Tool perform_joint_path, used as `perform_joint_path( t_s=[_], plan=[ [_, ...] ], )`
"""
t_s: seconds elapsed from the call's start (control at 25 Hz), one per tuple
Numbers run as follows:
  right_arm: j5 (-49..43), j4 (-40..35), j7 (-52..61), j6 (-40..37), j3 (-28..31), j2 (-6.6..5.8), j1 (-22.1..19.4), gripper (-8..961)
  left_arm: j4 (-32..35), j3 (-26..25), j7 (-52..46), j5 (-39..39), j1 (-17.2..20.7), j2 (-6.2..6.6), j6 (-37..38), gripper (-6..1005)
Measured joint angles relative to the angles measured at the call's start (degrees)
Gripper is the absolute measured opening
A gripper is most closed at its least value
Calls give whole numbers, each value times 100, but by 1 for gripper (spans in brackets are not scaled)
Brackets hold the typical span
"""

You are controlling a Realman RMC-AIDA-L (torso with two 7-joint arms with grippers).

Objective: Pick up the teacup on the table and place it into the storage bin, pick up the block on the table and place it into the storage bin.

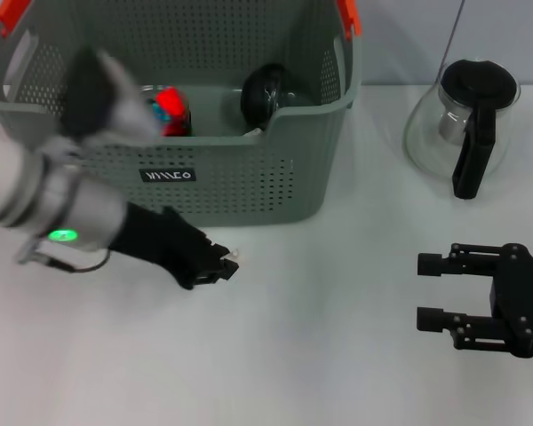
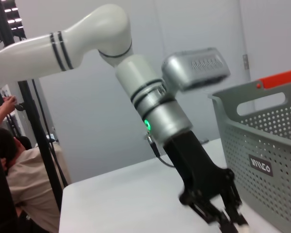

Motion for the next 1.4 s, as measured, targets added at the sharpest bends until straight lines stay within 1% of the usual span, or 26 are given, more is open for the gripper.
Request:
perform_joint_path(
  t_s=[0.04, 0.08, 0.12, 0.16, 0.2, 0.24, 0.28, 0.32, 0.36, 0.44, 0.48, 0.56, 0.64, 0.68, 0.76, 0.84, 0.88, 0.96, 1.08, 1.2, 1.28, 1.4],
  plan=[
    [0, 0, 0, -17, 22, -1, -2, 700, -117, -464, 259, -267, -25, 35, 417, 188],
    [0, 0, 0, -21, 40, -1, -1, 700, -341, -1051, 549, -561, -87, 107, 856, 189],
    [0, 0, 0, -19, 50, -2, 0, 700, -655, -1657, 860, -888, -159, 214, 1362, 190],
    [0, 0, 0, -18, 57, -2, -1, 701, -919, -2075, 1070, -1119, -215, 314, 1714, 191],
    [0, 0, -1, -12, 57, -2, 0, 701, -1294, -2574, 1294, -1448, -299, 467, 2136, 192],
    [-1, 0, -3, -2, 59, -2, -1, 701, -1545, -2891, 1412, -1663, -349, 568, 2373, 193],
    [-1, 0, -4, 14, 59, -2, -2, 701, -1849, -3292, 1483, -1949, -413, 701, 2627, 194],
    [-1, 0, -6, 21, 59, -1, -4, 700, -1944, -3480, 1481, -2116, -440, 749, 2739, 196],
    [0, 0, -6, 25, 59, 1, -7, 700, -2046, -3811, 1412, -2387, -489, 812, 2866, 197],
    [-1, 0, -7, 30, 59, 9, -7, 700, -1938, -4171, 1098, -2851, -558, 849, 2873, 199],
    [-1, 0, -8, 32, 59, 12, -5, 699, -1757, -4262, 850, -3064, -608, 861, 2742, 200],
    [-1, 0, -8, 58, 60, 13, 7, 699, -1266, -4247, 338, -3197, -721, 904, 2291, 202],
    [-1, 0, -9, 86, 59, 14, 29, 698, -788, -3944, -171, -2902, -879, 1030, 1680, 205],
    [-1, -1, -9, 101, 59, 14, 42, 698, -568, -3717, -479, -2588, -1013, 1119, 1333, 206],
    [-1, 0, -9, 118, 59, 16, 62, 698, -353, -3393, -896, -1881, -1259, 1237, 898, 208],
    [-1, 0, -9, 150, 59, 21, 79, 699, -258, -3038, -1280, -948, -1535, 1277, 489, 211],
    [-1, 0, -9, 170, 59, 26, 88, 699, -259, -2837, -1418, -513, -1629, 1255, 281, 212],
    [-1, 0, -10, 232, 55, 37, 93, 700, -277, -2430, -1620, 90, -1715, 1163, -157, 214],
    [-1, 0, -11, 268, 41, 47, 87, 701, -377, -1694, -1968, 871, -1762, 922, -919, 217],
    [-2, 0, -11, 272, 40, 52, 85, 701, -519, -1385, -2292, 1371, -1834, 801, -1342, 221],
    [-5, 0, -11, 273, 39, 51, 85, 701, -575, -1326, -2452, 1633, -1900, 750, -1453, 223],
    [-7, 0, -10, 272, 35, 48, 82, 701, -570, -1329, -2502, 1732, -1927, 725, -1464, 227]
  ],
)
